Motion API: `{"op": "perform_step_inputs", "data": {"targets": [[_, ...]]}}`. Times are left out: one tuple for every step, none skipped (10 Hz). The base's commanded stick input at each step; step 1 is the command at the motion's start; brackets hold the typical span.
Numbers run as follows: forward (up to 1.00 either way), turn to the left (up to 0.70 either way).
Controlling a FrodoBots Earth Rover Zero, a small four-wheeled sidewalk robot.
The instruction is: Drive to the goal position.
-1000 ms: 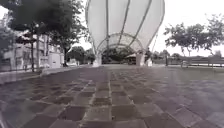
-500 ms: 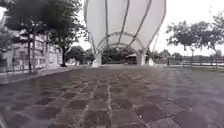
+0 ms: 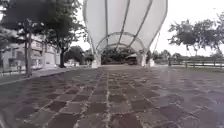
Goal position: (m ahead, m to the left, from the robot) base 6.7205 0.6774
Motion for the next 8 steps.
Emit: {"op": "perform_step_inputs", "data": {"targets": [[1.0, 0.0], [1.0, 0.0], [1.0, 0.0], [1.0, 0.0], [1.0, 0.0], [1.0, 0.0], [1.0, 0.0], [1.0, -0.09]]}}
